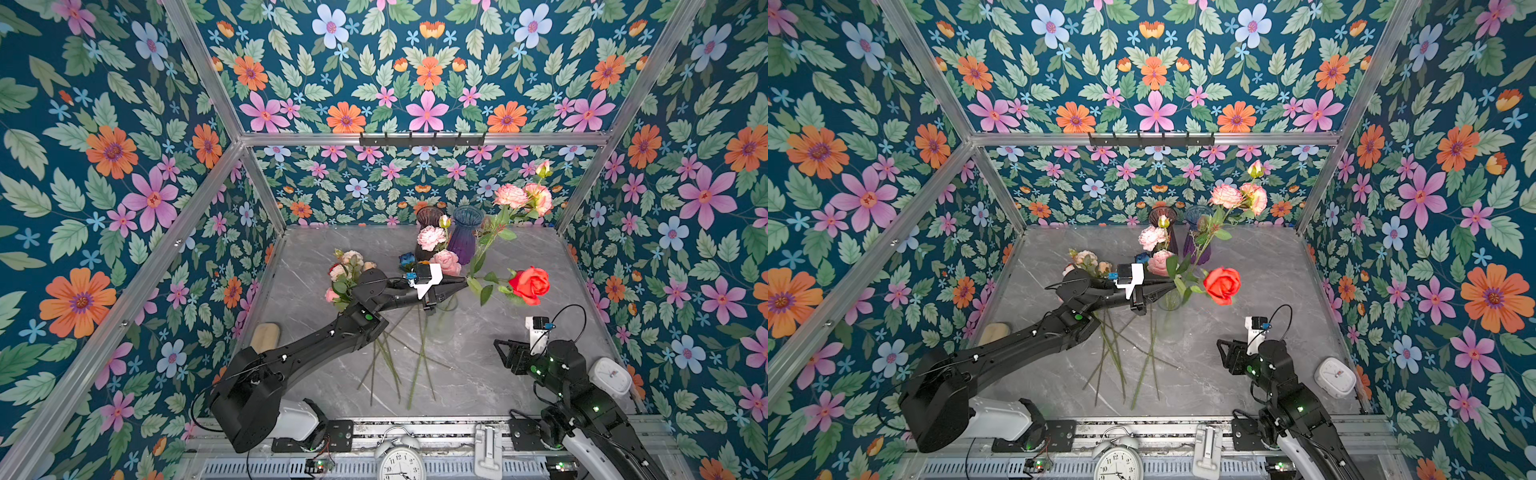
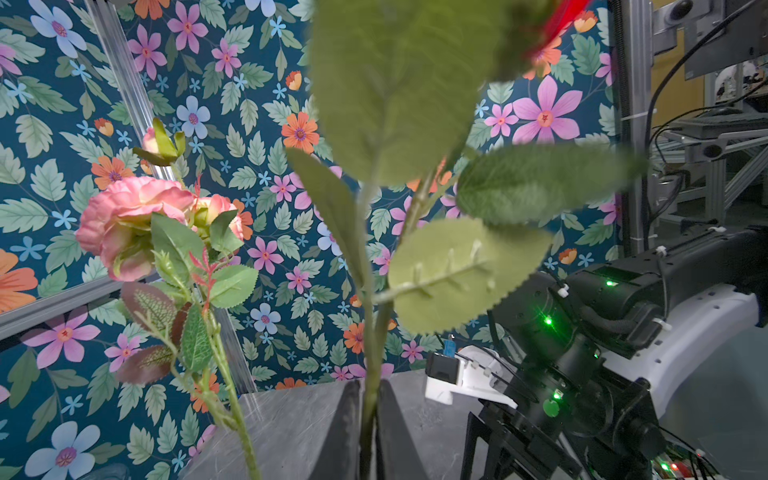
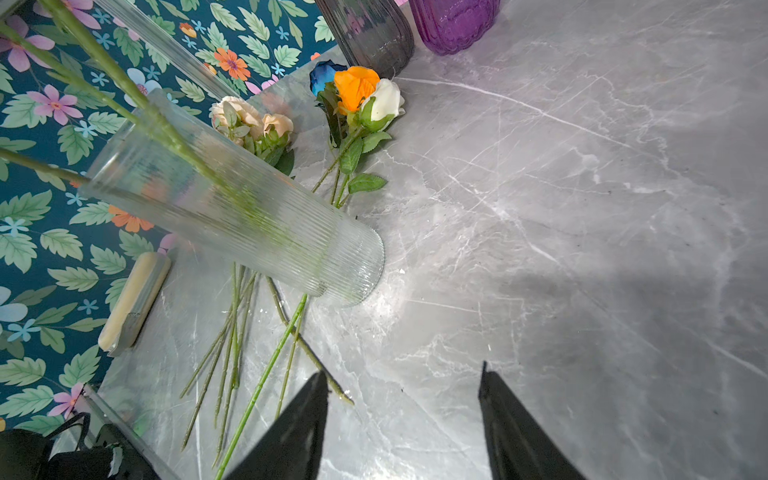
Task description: Arrange the flowers into the vase
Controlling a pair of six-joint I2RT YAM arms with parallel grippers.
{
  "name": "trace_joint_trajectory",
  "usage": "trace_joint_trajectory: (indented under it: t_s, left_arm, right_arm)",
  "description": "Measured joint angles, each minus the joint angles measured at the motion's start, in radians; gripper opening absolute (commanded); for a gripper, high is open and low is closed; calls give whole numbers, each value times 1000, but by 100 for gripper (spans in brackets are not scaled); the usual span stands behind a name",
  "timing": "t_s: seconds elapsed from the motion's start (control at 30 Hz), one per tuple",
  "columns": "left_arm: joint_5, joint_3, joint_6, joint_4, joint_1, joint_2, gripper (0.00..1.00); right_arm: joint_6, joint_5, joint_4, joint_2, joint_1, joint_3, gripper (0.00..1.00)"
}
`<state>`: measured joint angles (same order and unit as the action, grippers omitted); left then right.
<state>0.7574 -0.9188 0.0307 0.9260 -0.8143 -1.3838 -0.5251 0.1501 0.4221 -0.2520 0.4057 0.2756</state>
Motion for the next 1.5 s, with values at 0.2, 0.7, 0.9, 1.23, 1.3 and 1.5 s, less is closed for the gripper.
trace_joint_trajectory:
  t_s: [0.2,0.7,0.9,1.23,1.3,1.5]
  left_arm:
    - [-59,11,0,-19,-3,26,37]
    - [-414,249,-3,-275,-3,449,47]
    - [-521,350,-32,-417,-3,610,47]
    - [-653,500,-196,-686,-3,934,53]
    - [-661,526,-243,-738,-3,968,55]
    - [-673,594,-367,-851,-3,1073,54]
  right_arm:
    - [0,3,0,6,0,0,60]
    - [0,4,-2,-39,0,0,59]
    - [1,8,-2,-67,0,8,59]
    - [2,117,-8,-97,0,264,55]
    - [0,137,-11,-125,0,328,55]
    - [-42,171,3,-256,0,421,54]
